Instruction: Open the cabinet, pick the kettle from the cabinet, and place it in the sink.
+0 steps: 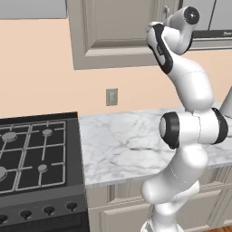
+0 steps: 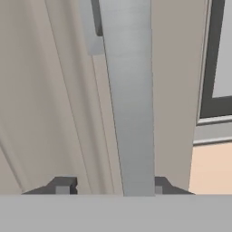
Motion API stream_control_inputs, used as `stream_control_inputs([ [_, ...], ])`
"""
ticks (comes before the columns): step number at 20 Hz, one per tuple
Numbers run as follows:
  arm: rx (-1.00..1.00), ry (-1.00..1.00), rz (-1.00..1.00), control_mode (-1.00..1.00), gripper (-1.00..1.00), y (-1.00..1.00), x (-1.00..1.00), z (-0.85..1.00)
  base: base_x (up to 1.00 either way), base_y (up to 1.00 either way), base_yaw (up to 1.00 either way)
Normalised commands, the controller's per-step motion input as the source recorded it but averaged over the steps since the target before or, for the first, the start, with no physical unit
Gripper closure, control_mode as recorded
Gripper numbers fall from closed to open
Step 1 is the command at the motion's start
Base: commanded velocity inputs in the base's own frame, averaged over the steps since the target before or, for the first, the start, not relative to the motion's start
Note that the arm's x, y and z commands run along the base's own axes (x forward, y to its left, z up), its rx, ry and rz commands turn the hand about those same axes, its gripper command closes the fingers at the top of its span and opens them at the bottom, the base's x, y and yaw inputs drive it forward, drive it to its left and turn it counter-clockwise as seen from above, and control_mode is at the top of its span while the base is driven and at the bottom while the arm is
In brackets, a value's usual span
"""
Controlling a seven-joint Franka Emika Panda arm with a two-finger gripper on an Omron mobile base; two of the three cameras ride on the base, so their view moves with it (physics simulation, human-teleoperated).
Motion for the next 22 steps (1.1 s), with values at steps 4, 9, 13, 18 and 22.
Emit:
stream_control_inputs([
  [4, 0.00, -0.01, 0.02, -1.00, 1.00, 0.03, 0.08, 0.00, 0.00, 0.00, 0.00],
  [9, 0.00, 0.00, 0.03, -1.00, 1.00, 0.04, -0.04, 0.01, 0.00, 0.00, 0.00],
  [13, 0.00, 0.00, 0.02, -1.00, 1.00, 0.11, -0.25, 0.06, 0.00, 0.00, 0.00],
  [18, 0.00, 0.00, 0.00, -1.00, 1.00, 0.17, -0.40, 0.12, 0.00, 0.00, 0.00],
  [22, 0.00, 0.00, 0.00, -1.00, 1.00, 0.15, -0.51, 0.15, 0.00, 0.00, 0.00],
])
